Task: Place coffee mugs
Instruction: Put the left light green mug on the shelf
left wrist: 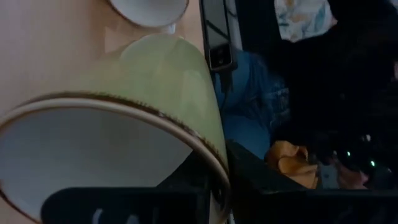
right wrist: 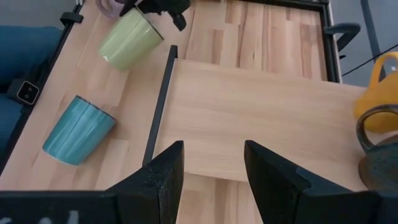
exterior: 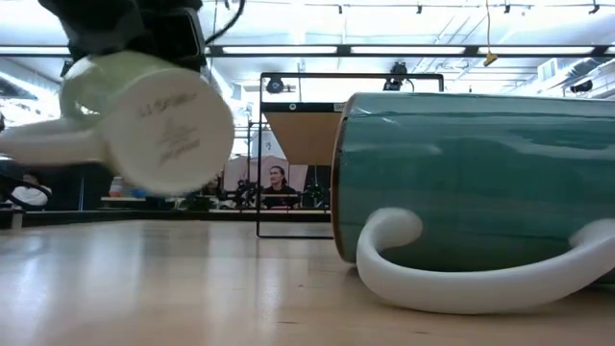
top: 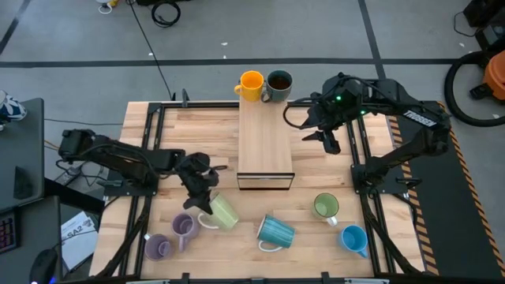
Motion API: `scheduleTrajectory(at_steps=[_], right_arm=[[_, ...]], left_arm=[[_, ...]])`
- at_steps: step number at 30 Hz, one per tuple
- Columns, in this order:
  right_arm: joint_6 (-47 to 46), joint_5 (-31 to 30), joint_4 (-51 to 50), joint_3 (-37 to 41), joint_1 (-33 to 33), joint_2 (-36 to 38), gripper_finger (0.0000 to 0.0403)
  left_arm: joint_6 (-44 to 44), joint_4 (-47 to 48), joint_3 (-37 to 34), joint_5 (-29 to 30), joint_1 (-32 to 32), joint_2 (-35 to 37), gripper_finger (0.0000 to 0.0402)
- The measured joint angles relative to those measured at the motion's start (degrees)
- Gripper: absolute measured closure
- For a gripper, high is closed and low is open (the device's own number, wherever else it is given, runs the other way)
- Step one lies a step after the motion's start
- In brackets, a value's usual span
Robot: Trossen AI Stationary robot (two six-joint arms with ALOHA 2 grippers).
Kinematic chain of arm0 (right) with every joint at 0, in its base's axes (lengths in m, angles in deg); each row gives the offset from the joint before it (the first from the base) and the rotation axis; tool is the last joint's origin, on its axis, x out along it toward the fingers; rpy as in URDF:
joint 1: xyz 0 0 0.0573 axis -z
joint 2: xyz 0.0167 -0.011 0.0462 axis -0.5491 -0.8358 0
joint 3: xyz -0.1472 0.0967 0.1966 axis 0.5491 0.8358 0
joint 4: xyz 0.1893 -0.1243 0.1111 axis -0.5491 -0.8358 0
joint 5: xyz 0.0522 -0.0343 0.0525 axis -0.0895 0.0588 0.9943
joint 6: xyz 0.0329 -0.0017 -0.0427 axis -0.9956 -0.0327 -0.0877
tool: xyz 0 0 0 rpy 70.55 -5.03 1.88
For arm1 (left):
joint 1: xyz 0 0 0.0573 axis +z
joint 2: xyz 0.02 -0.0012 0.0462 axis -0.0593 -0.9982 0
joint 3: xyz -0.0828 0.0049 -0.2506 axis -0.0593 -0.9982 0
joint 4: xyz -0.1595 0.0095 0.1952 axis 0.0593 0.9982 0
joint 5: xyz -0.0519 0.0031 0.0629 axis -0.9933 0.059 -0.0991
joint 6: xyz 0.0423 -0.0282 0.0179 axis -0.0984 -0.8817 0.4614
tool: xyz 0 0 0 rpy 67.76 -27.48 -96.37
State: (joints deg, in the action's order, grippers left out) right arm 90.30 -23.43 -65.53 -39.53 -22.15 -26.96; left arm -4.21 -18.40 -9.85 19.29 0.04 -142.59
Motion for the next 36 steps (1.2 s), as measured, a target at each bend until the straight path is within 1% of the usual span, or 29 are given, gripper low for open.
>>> scheduleTrajectory(at_steps=[11, 14, 17, 20, 25, 28, 30, 32, 36], right_arm=[[0.01, -0.13, -3.0, 0.08, 0.22, 5.22, 0.0229], [0.3, -0.28, -1.31, 2.35, 0.22, 7.82, 0.0229], [0.41, -1.46, 2.59, 6.52, 0.25, 10.93, 0.0229], [0.45, -1.59, 7.01, 11.46, 0.36, 14.02, 0.0228], [0.51, -1.61, 14.42, 19.29, 1.6, 17.78, 0.0229], [1.61, -1.6, 17.67, 23.17, 3.06, 19.13, 0.0229], [1.68, -1.6, 19.36, 25.32, 4.09, 19.65, 0.0229], [1.55, -1.53, 20.86, 27.19, 5.08, 19.74, 0.0229], [1.44, -1.46, 21.63, 28.91, 6.43, 19.12, 0.0229]], left_arm=[[-2.89, 9.63, 0.02, 4.61, 5.21, 11.14, 0.0368], [-3.79, 14.56, 1.95, 5.57, 7.18, 13.66, 0.0368], [-0.72, 24.2, 6.66, 8.02, 8.89, 14.83, 0.0368], [4.94, 37.09, 13.96, 13.24, 10.73, 14.9, 0.0368], [12.89, 56.59, 27.9, 29.01, 13.7, 12.45, 0.0368], [17.33, 63.63, 34.94, 36.4, 15.62, 10.29, 0.0368], [19.82, 67.08, 38.13, 38.58, 17.38, 8.49, 0.0368], [21.54, 70.47, 40.17, 39.1, 19.5, 6.42, 0.0368], [24.97, 73.63, 40.97, 39.36, 23.27, 1.98, 0.0368]])
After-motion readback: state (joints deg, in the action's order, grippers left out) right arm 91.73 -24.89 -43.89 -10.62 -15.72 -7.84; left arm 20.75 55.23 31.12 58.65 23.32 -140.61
